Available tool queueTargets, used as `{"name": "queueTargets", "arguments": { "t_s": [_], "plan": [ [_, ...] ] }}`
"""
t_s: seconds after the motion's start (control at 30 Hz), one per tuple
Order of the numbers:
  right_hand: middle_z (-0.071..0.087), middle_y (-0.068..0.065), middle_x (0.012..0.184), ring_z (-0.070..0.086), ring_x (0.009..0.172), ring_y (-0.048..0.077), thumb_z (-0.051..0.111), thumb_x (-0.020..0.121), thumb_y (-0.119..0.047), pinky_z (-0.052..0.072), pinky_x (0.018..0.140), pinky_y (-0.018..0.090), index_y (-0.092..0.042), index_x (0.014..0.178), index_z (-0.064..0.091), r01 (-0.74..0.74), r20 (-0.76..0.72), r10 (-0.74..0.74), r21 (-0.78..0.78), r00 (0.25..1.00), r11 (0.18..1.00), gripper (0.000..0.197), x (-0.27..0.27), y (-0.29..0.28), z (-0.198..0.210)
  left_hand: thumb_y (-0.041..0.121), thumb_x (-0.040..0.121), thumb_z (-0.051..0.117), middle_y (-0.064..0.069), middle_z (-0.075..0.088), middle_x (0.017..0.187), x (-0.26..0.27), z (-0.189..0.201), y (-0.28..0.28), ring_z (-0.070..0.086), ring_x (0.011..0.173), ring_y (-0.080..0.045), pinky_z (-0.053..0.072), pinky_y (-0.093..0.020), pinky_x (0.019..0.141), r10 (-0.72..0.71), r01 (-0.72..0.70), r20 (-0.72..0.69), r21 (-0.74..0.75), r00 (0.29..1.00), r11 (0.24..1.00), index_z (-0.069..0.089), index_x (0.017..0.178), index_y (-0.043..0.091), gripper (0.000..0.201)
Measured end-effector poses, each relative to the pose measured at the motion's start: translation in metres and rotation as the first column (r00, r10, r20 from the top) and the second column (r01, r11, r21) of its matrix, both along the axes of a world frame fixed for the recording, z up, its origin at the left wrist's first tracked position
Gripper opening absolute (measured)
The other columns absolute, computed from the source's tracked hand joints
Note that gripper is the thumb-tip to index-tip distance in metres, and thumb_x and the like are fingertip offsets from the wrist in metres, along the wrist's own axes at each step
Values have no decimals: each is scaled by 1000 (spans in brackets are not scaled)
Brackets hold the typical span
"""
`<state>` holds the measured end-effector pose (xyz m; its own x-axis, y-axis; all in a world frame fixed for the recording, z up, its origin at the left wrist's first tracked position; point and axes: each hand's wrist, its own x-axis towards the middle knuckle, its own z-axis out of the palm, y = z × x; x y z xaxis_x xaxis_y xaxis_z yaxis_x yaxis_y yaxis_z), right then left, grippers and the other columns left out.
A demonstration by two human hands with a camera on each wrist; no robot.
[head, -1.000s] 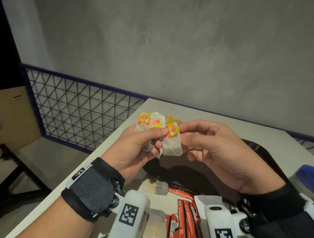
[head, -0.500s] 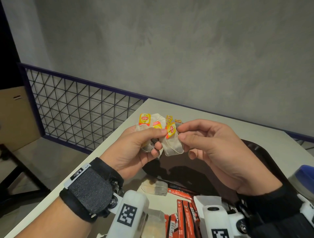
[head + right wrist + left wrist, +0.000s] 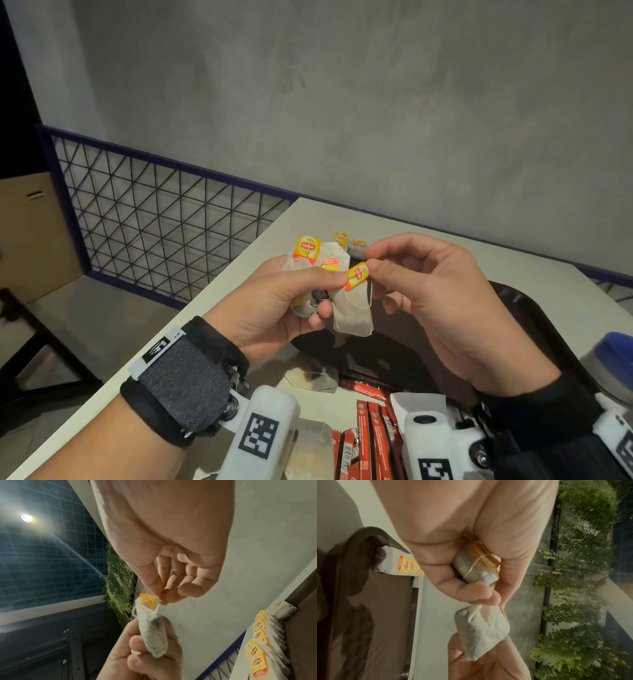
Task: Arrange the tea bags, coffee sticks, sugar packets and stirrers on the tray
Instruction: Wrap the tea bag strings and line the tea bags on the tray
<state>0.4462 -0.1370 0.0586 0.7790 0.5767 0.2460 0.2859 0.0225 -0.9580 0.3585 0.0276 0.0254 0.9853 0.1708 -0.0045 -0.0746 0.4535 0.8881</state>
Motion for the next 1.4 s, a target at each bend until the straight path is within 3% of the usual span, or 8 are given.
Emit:
{"name": "queueTargets", "arguments": {
  "t_s": [0.23,0.37,0.5,0.7,0.83,1.07,1.17,1.4],
  "plan": [
    [76,12,91,63,74,18,65,91,-4,48,61,30,-10,89,78,68,-38,-71,-69,997,995,14,3,4,0,11,77,77,-7,68,75,3,-1,2,55,52,-10,46,-16,44,115,-117,30,66,993,991,77,86,13,9],
    [72,15,86,59,74,19,74,85,-32,46,61,29,-7,91,80,-30,-137,20,-74,990,997,26,1,0,3,9,81,77,-7,68,73,4,-4,2,56,54,-11,46,-17,45,130,-135,46,133,990,982,70,95,8,16],
    [74,18,89,59,72,21,77,87,-19,46,60,29,-11,87,79,-1,-50,-6,-144,999,990,8,-2,2,-3,10,83,78,-8,69,75,5,-6,2,59,57,-11,48,-18,48,127,-135,57,160,990,978,72,96,7,15],
    [67,8,74,56,67,15,77,86,-12,45,59,30,-4,83,76,126,-80,-128,-34,989,992,9,2,2,-1,9,72,81,-7,67,71,6,-3,7,59,53,-11,49,-18,46,306,-308,83,15,949,951,73,81,11,12],
    [66,10,74,56,64,17,74,88,-12,45,58,29,0,85,74,24,-216,-28,-22,976,999,12,-6,4,0,7,75,80,-8,66,71,8,-2,9,60,54,-10,50,-17,46,372,-366,67,-78,926,927,73,87,6,15],
    [66,14,75,55,60,17,73,88,-8,44,52,25,8,98,71,-113,-419,88,-36,904,993,18,-22,18,-13,6,77,79,-4,64,67,8,0,7,57,51,-8,47,-15,44,435,-419,67,-174,898,891,74,75,11,7],
    [62,11,73,53,58,16,70,91,-8,42,53,26,4,100,71,-143,-530,106,-30,841,989,15,-27,22,-16,9,72,79,-1,63,69,7,5,9,55,51,-5,44,-13,43,448,-412,71,-287,891,865,71,88,10,18],
    [56,8,69,49,53,18,62,92,-12,43,42,26,-7,85,64,-23,-748,38,31,663,999,8,-23,25,-15,11,67,79,0,65,76,3,11,16,52,49,-2,42,-11,41,370,-289,81,-479,926,829,70,93,10,27]
  ]
}}
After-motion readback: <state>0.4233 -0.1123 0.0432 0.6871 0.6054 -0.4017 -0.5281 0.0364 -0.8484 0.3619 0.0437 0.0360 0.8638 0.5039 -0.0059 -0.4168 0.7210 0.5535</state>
